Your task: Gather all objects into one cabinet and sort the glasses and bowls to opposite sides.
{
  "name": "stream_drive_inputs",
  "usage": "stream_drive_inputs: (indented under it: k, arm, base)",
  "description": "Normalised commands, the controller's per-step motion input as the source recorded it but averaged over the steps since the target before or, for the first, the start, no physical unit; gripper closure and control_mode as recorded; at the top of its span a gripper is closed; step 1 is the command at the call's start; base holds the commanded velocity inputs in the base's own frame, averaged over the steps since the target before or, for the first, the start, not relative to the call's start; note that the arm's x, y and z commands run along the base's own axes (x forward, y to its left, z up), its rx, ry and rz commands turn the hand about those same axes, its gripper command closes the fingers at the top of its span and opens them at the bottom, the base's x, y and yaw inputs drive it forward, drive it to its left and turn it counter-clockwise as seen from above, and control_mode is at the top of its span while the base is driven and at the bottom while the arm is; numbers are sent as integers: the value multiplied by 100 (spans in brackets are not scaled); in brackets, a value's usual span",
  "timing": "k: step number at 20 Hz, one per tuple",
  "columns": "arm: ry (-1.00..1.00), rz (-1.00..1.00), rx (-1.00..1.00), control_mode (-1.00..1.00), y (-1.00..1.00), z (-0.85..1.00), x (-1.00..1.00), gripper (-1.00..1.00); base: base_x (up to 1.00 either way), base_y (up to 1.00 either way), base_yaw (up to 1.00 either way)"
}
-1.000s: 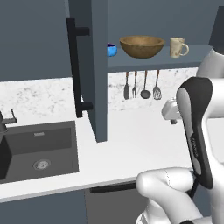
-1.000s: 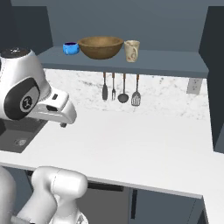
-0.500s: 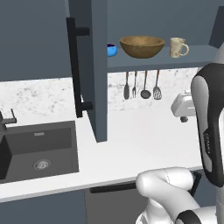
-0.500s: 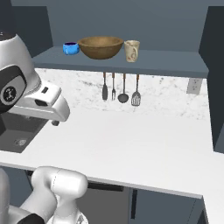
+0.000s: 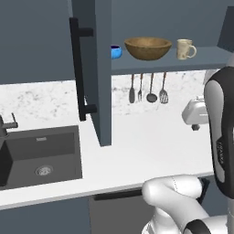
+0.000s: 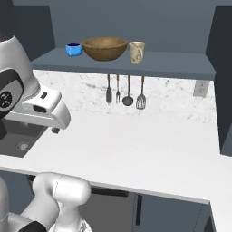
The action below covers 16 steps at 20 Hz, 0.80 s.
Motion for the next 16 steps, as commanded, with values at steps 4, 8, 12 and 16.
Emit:
stream_drive_inputs:
  k: [4,8,12,16]
  arm:
    - [0,0,0,100,0,0,0,-100]
    - [0,0,0,100,0,0,0,-100]
    - [0,0,0,100,0,0,0,-100]
    - [0,0,0,100,0,0,0,-100]
  base:
    - [-97,8,9]
    - [-95,37,22]
    - [-42,49,34]
    - [-17,51,47]
